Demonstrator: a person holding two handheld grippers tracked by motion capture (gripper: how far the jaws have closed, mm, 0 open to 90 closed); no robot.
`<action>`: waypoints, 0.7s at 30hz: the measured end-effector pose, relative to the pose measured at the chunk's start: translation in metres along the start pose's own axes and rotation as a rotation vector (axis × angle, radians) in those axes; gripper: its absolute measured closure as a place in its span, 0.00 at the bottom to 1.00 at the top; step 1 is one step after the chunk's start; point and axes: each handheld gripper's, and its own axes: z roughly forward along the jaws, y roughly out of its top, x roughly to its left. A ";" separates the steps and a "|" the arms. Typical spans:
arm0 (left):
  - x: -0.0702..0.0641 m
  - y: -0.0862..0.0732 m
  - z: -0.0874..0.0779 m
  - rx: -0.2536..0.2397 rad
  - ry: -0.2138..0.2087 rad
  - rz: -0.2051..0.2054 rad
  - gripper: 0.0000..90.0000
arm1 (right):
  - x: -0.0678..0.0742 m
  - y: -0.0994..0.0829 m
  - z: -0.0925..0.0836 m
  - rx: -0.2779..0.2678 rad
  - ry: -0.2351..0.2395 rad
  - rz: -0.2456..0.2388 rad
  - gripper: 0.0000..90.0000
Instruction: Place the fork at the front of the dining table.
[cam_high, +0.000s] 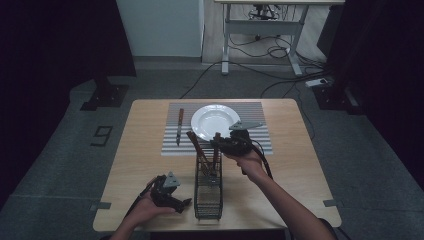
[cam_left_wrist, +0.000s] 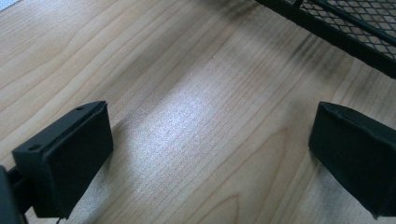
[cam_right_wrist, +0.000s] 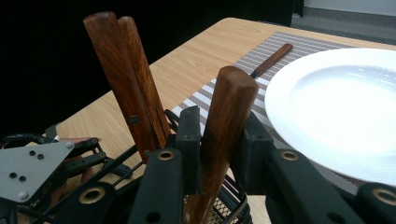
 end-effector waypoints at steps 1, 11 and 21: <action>0.000 0.000 0.000 0.000 -0.001 0.000 0.00 | 0.000 0.000 0.000 -0.003 0.002 0.002 0.84; 0.000 0.000 0.000 -0.001 -0.002 0.001 0.00 | 0.001 0.006 -0.011 -0.051 0.023 0.008 0.89; 0.000 0.000 0.000 0.000 -0.003 0.002 0.00 | 0.003 0.014 -0.026 -0.098 0.035 -0.004 0.89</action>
